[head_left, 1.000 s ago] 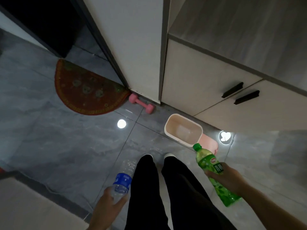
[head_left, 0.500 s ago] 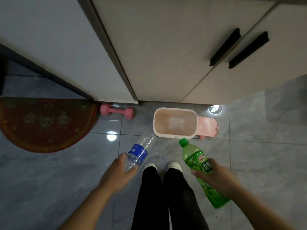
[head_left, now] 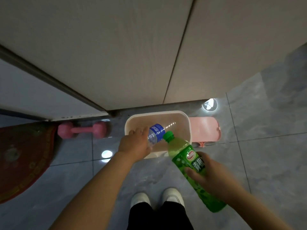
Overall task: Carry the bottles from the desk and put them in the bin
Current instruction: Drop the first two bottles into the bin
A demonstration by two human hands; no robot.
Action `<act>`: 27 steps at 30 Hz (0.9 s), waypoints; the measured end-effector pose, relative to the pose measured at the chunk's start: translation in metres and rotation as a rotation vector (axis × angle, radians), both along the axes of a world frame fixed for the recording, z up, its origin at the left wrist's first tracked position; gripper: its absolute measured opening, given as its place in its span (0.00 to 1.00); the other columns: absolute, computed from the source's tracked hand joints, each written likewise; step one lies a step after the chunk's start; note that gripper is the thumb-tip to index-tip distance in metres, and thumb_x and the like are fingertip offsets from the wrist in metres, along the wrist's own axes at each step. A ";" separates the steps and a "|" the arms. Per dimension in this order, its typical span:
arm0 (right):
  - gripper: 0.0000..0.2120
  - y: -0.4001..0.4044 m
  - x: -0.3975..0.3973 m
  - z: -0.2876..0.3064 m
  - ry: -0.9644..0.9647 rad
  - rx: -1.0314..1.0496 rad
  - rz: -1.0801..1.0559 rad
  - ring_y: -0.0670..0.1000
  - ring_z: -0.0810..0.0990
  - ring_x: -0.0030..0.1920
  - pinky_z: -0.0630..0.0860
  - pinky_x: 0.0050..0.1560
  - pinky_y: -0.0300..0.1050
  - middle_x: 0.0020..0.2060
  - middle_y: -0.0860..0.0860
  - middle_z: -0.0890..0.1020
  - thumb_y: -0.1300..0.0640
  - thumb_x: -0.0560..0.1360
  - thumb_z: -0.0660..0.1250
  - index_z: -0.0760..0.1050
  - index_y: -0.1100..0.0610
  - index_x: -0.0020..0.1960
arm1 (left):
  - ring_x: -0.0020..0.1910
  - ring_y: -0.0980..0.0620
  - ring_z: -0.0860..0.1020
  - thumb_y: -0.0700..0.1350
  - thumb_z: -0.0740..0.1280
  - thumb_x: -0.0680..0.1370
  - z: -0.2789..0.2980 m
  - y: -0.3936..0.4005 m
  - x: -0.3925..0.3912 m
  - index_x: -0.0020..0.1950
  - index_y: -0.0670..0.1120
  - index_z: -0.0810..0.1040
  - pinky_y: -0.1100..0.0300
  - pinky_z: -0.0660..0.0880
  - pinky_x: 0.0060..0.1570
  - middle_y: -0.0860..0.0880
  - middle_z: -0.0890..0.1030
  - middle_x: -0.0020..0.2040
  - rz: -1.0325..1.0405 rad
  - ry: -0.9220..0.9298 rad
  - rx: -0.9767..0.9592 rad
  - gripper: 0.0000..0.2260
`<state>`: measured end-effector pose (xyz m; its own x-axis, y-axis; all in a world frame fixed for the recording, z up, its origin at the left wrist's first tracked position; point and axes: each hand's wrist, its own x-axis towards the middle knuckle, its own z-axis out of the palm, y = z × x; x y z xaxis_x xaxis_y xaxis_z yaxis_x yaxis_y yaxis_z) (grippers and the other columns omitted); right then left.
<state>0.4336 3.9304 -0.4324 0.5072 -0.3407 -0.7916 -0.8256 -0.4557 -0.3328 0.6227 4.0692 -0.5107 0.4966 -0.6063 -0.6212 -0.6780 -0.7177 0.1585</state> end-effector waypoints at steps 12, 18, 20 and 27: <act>0.31 0.008 -0.013 -0.053 -0.146 0.055 -0.031 0.40 0.76 0.46 0.72 0.45 0.29 0.55 0.42 0.77 0.35 0.69 0.63 0.59 0.43 0.69 | 0.67 0.44 0.67 0.47 0.56 0.79 -0.085 -0.029 0.004 0.70 0.45 0.62 0.51 0.64 0.64 0.44 0.69 0.68 -0.278 -0.190 0.004 0.20; 0.32 0.008 0.001 -0.044 -0.160 0.038 -0.048 0.42 0.77 0.46 0.78 0.49 0.36 0.58 0.44 0.78 0.35 0.69 0.63 0.60 0.44 0.69 | 0.62 0.45 0.71 0.40 0.59 0.77 -0.061 0.007 0.000 0.62 0.45 0.73 0.52 0.69 0.58 0.45 0.76 0.61 -0.067 -0.160 -0.126 0.14; 0.33 0.006 0.014 -0.040 -0.165 0.028 -0.049 0.45 0.79 0.50 0.79 0.51 0.41 0.59 0.45 0.78 0.34 0.68 0.64 0.60 0.44 0.68 | 0.60 0.42 0.73 0.39 0.63 0.76 -0.049 0.020 -0.005 0.62 0.42 0.75 0.50 0.72 0.57 0.42 0.78 0.59 0.154 -0.102 -0.237 0.14; 0.33 -0.004 0.088 -0.056 -0.289 -0.131 0.198 0.53 0.76 0.59 0.75 0.59 0.49 0.61 0.49 0.76 0.41 0.66 0.68 0.62 0.49 0.67 | 0.53 0.41 0.78 0.35 0.64 0.76 -0.027 0.047 -0.015 0.60 0.39 0.77 0.44 0.76 0.54 0.40 0.80 0.55 0.770 0.063 -0.512 0.12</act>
<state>0.5217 3.9266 -0.4886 0.7693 -0.3026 -0.5627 -0.5981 -0.6509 -0.4675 0.6076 4.1158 -0.5377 0.8508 -0.3310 -0.4082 -0.0226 -0.7991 0.6008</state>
